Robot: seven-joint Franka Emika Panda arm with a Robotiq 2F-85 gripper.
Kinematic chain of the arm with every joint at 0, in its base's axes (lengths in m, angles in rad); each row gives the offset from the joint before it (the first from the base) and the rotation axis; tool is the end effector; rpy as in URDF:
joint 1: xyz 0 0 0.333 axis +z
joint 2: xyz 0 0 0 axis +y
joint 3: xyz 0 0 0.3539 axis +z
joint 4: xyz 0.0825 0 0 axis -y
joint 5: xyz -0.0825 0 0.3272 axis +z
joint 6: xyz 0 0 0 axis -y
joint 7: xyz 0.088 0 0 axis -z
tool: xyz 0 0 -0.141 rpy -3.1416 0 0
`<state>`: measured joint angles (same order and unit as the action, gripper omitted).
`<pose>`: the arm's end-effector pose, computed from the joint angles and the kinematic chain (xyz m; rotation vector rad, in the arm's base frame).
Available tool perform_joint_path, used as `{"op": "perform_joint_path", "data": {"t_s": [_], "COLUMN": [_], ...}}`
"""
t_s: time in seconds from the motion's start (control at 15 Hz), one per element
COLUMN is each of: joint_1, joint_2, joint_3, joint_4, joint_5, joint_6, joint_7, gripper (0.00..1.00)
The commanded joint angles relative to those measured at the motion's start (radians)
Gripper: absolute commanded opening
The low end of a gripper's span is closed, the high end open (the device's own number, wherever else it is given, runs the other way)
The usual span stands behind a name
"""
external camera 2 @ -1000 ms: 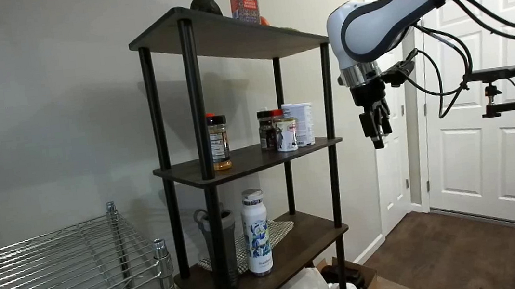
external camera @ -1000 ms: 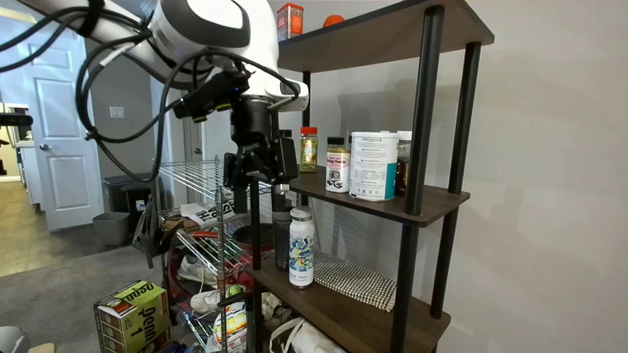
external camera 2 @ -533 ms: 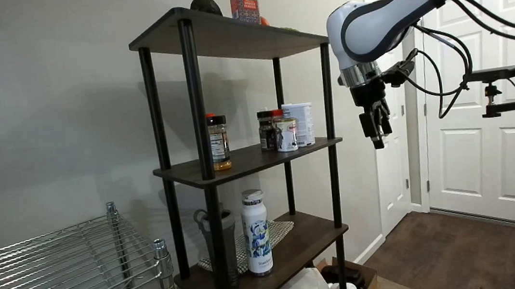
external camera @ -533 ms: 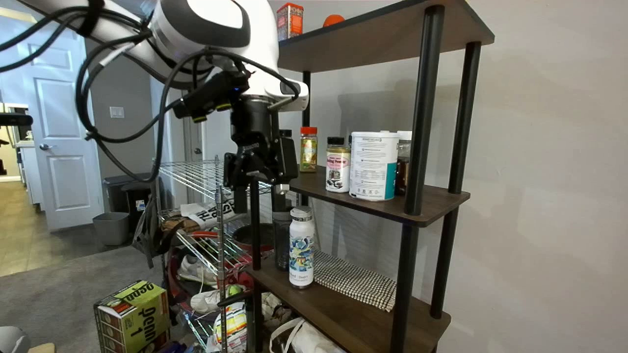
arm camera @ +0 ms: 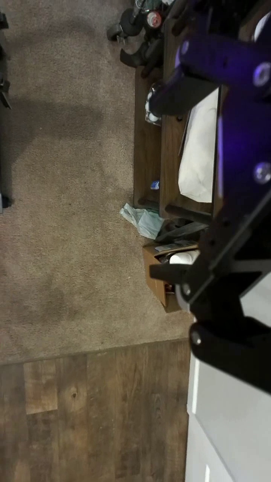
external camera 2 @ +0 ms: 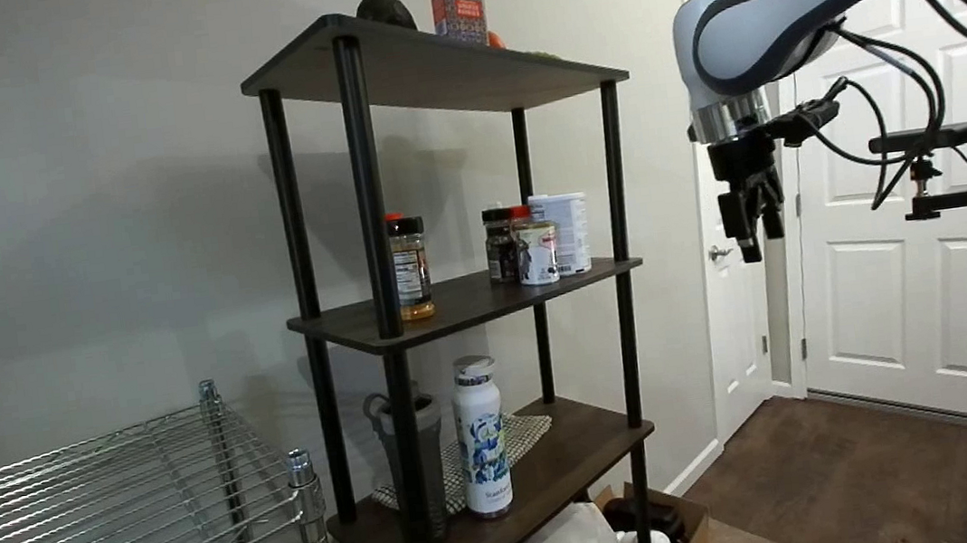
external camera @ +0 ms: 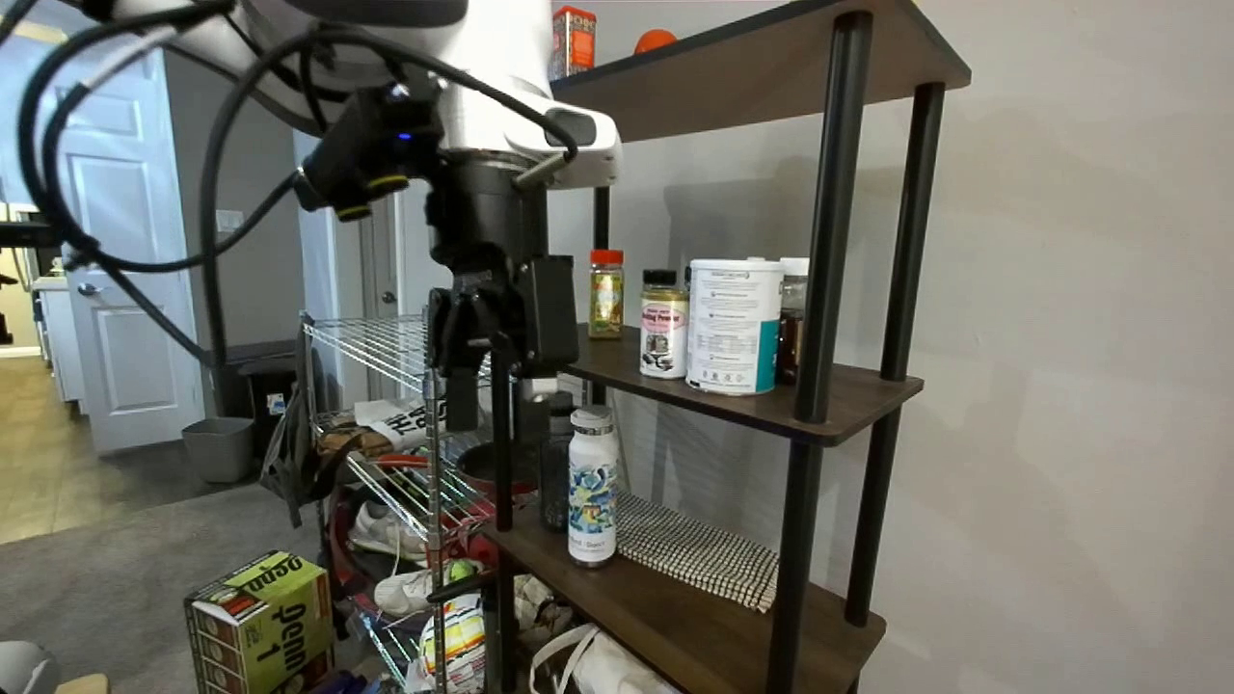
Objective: Shift the container with the lid to the bottom shelf
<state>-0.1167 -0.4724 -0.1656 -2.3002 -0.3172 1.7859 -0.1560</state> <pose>0.3092 -0.1383 0.5383 2.9194 -0.0459 -0.1347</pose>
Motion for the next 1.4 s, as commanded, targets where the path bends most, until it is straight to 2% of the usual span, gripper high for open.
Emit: {"op": "perform_joint_path", "data": {"t_s": [0.0,0.33,0.73,1.0,1.33], "joint_1": [-0.034,-0.034,0.021,0.052,0.108], "joint_2": [-0.171,-0.401,-0.637,-0.687,-0.696], "joint_3": [-0.059,-0.075,-0.072,-0.059,-0.025], "joint_4": [-0.124,-0.194,-0.167,-0.139,-0.039], "joint_5": [0.025,0.016,0.058,0.063,0.074], "joint_6": [-0.001,-0.02,-0.033,-0.026,-0.02], "joint_7": [-0.062,-0.112,-0.131,-0.108,-0.11], "gripper": [1.0,1.0,1.0,1.0,1.0]}}
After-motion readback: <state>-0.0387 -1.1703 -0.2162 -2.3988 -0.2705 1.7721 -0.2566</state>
